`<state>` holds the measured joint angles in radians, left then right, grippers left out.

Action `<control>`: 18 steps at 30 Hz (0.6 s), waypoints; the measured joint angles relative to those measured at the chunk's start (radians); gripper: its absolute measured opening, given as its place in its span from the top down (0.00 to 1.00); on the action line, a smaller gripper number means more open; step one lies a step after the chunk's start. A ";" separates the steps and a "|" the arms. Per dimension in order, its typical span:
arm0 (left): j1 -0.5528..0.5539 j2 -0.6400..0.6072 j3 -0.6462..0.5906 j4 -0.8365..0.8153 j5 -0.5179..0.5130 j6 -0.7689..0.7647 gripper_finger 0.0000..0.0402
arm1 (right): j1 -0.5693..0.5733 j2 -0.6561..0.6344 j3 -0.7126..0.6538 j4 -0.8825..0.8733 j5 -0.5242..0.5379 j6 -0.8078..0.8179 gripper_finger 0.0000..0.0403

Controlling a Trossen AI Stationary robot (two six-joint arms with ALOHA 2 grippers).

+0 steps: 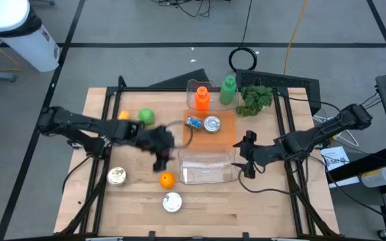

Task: Pick & Place Food Item
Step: Put the green tuna can into the orange bin

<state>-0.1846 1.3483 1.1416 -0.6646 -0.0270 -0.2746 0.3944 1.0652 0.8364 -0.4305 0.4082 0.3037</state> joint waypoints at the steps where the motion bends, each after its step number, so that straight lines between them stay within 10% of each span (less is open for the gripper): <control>1: -0.037 0.013 -0.008 -0.012 0.002 -0.050 0.43 | 0.012 -0.009 0.000 -0.001 0.025 -0.005 0.17; 18: -0.410 0.276 -0.101 0.178 -0.094 -0.833 0.43 | 0.137 -0.031 -0.118 0.194 0.172 -0.019 0.17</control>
<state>-0.5944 1.6238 1.0405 -0.4870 -0.1205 -1.1076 0.5317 1.0344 0.7185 -0.2366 0.5799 0.2850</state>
